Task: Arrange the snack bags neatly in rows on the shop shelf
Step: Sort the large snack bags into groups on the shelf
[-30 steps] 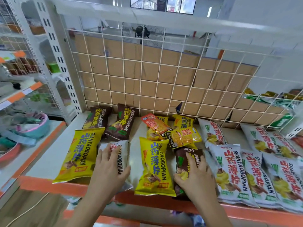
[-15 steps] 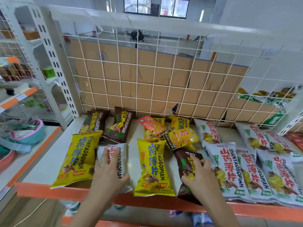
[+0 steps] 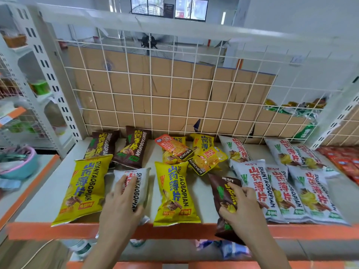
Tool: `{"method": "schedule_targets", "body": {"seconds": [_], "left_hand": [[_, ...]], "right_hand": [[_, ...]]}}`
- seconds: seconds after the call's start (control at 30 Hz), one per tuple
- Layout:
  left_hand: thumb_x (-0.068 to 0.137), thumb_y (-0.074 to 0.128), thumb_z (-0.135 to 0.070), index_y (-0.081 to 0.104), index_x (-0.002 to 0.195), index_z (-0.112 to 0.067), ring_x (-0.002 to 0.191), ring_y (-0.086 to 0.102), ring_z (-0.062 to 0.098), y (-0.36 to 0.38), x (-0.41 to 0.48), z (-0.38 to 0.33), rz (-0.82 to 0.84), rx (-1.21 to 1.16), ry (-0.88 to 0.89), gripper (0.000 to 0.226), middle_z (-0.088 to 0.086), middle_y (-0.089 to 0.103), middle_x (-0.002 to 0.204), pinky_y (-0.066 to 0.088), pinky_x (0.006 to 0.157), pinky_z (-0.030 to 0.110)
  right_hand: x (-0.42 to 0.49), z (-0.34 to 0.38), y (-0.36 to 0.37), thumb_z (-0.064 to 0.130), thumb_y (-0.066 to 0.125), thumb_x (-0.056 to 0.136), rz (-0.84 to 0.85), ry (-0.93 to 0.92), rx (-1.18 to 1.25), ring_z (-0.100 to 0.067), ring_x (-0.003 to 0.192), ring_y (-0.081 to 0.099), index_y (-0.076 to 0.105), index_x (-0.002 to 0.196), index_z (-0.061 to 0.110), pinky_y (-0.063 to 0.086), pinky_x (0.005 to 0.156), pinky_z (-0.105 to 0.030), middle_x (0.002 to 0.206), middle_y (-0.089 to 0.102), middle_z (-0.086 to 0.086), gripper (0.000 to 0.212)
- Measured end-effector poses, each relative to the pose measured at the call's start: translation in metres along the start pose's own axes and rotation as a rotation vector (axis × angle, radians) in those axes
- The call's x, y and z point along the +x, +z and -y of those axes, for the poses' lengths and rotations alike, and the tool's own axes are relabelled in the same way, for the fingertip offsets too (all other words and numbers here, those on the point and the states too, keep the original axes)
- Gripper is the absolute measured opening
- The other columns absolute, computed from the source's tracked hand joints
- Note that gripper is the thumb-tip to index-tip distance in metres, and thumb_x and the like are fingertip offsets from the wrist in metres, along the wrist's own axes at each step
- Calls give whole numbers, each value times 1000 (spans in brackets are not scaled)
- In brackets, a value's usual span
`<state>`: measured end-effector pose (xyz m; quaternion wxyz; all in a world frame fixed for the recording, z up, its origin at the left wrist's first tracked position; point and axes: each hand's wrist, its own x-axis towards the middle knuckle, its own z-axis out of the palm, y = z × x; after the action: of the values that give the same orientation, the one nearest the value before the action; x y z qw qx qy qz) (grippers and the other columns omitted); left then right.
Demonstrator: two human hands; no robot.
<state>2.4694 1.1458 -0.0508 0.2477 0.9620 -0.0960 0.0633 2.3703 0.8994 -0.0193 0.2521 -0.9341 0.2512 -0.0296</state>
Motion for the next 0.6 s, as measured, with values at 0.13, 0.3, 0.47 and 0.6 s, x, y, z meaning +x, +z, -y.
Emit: {"method": "schedule_targets", "body": {"seconds": [0.13,0.3,0.47,0.6], "left_hand": [[80,68,-23,41,139,-26,116,48,27,-1,-4,-2,-42,-70,-7,65,-3,36,146,46,80,39],[78,70,-17,45,137,-28,113,52,26,-2,-8,-3,-98,-139,1,65,-4,41,142,45,70,35],[75,73,-14,46,136,-30,115,51,26,-15,-12,-7,-175,-169,86,68,-4,42,140,51,72,38],[76,72,-10,47,136,-26,122,46,22,-33,-18,-9,-267,-184,79,67,-3,41,142,44,84,36]], "right_hand": [[-6,-6,-7,31,60,83,19,-29,58,-9,90,44,28,139,28,35,74,-23,113,24,2,64],[-6,-14,-12,30,61,82,5,-75,138,-7,89,49,31,138,29,38,74,-19,113,26,4,63],[1,-10,-18,26,63,80,-61,-172,194,-11,96,46,37,136,28,41,79,-26,114,29,4,62],[9,1,-21,25,65,80,-79,-261,231,-12,99,47,39,136,29,43,80,-25,115,30,7,62]]}}
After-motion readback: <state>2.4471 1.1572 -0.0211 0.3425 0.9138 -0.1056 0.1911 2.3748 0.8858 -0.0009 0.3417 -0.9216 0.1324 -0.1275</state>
